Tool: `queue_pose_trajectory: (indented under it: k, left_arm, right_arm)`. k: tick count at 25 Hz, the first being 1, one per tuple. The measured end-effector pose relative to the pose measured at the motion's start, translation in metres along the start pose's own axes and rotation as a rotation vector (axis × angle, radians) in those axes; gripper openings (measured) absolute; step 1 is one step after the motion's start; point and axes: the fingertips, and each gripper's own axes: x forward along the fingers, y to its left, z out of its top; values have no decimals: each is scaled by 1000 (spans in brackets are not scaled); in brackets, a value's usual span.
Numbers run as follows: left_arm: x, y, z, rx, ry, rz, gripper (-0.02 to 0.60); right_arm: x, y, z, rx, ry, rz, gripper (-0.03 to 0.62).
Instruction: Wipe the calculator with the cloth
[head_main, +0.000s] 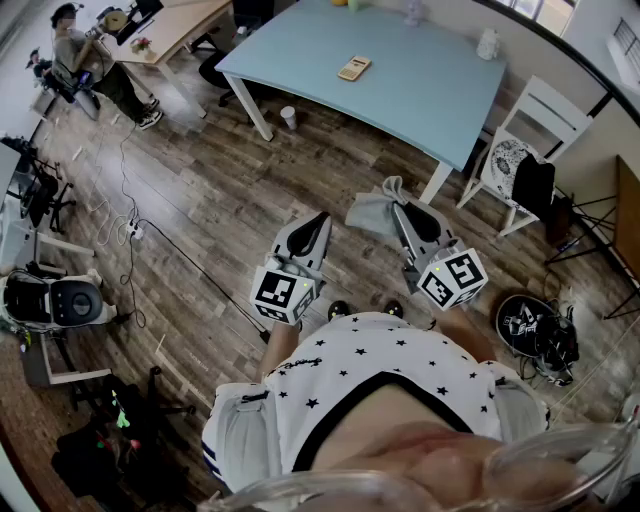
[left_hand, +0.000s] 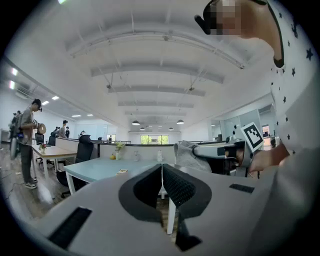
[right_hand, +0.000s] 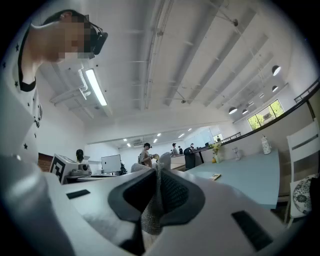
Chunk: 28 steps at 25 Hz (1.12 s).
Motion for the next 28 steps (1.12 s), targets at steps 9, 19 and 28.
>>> queue_pose_trajectory:
  k: [9, 19, 28]
  left_arm:
    - [4, -2, 1, -3, -4, 7, 31]
    - [13, -15, -2, 3, 2, -4, 31]
    - [27, -25, -2, 14, 12, -9, 31]
  right_arm:
    - [-1, -5, 0, -1, 0, 6, 31]
    - [-14, -16, 0, 19, -22, 0, 31]
    - [-23, -32, 3, 63, -44, 5, 31]
